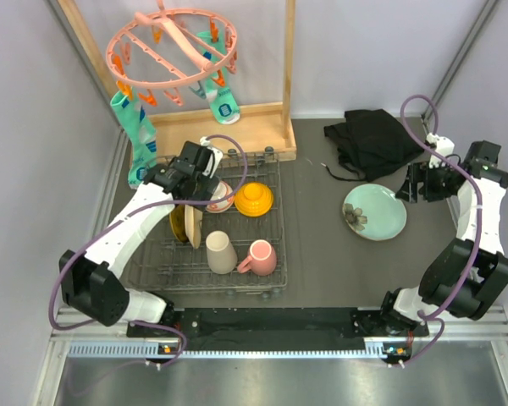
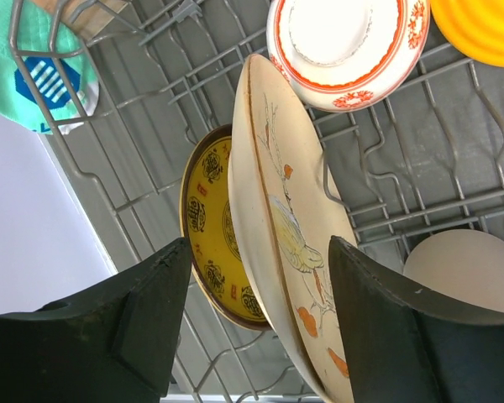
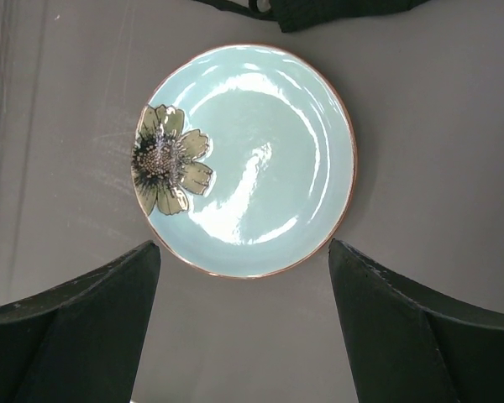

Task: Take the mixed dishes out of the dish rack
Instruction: Pick up the plate from the dish rack.

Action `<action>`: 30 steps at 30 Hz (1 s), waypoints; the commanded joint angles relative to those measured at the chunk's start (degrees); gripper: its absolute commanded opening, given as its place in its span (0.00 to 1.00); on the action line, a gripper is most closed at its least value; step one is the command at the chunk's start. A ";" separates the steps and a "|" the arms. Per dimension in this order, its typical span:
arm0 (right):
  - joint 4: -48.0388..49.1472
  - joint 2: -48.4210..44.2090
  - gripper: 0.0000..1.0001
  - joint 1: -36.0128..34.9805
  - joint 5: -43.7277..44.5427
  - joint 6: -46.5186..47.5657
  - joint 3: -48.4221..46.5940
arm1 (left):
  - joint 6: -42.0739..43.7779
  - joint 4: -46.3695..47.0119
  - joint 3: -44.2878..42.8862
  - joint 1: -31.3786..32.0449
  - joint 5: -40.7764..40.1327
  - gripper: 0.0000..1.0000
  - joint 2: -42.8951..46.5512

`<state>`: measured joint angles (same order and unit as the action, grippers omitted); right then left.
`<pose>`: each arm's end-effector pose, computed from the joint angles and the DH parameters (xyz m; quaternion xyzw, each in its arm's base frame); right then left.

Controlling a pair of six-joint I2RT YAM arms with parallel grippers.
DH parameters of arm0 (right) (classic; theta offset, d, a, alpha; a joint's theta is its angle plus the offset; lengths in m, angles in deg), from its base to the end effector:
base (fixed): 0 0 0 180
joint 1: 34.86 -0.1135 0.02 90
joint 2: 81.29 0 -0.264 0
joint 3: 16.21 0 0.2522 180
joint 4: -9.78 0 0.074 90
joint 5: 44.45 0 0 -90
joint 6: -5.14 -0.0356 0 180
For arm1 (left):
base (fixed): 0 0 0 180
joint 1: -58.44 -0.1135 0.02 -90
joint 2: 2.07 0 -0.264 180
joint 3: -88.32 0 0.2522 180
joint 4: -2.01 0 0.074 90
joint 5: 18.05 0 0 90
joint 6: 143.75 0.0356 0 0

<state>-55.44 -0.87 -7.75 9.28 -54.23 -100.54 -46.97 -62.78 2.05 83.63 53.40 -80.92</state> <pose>0.2561 -0.1075 0.3009 -0.1054 0.9179 0.1504 0.3518 0.2556 -0.1077 0.3143 0.2173 0.9230 0.1083 0.2984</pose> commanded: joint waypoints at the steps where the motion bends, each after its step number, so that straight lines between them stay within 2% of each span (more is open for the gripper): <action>1: 1.80 -0.18 0.81 -0.31 -1.43 1.89 0.43 | 0.77 2.51 -0.79 0.30 -1.32 0.69 -0.34; 7: 1.72 -0.18 0.81 -0.39 -1.61 2.06 0.87 | 0.77 2.51 -1.14 0.39 -0.27 0.57 -1.31; 16: 1.54 -0.35 0.81 -0.31 -1.79 2.41 0.87 | 0.69 3.04 -0.97 0.82 0.09 0.47 -2.80; 17: 1.54 -0.44 0.81 -0.31 -1.79 2.50 0.87 | 0.68 3.04 -1.05 1.00 0.09 0.41 -2.89; 27: 1.63 -0.27 0.81 -0.31 -1.70 2.50 1.04 | 0.33 2.51 -2.72 1.62 -0.44 0.12 -3.59; 28: 1.72 -0.18 0.81 -0.31 -1.70 2.42 1.04 | 0.25 2.16 -3.33 1.79 -0.53 0.07 -3.68; 30: 1.63 -0.18 0.81 -0.31 -1.78 2.41 0.96 | 0.24 1.98 -3.86 1.70 -0.53 0.04 -4.03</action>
<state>-55.42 -0.87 -7.75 9.22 -52.92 -99.60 -48.91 -61.57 1.55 84.46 45.33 -84.88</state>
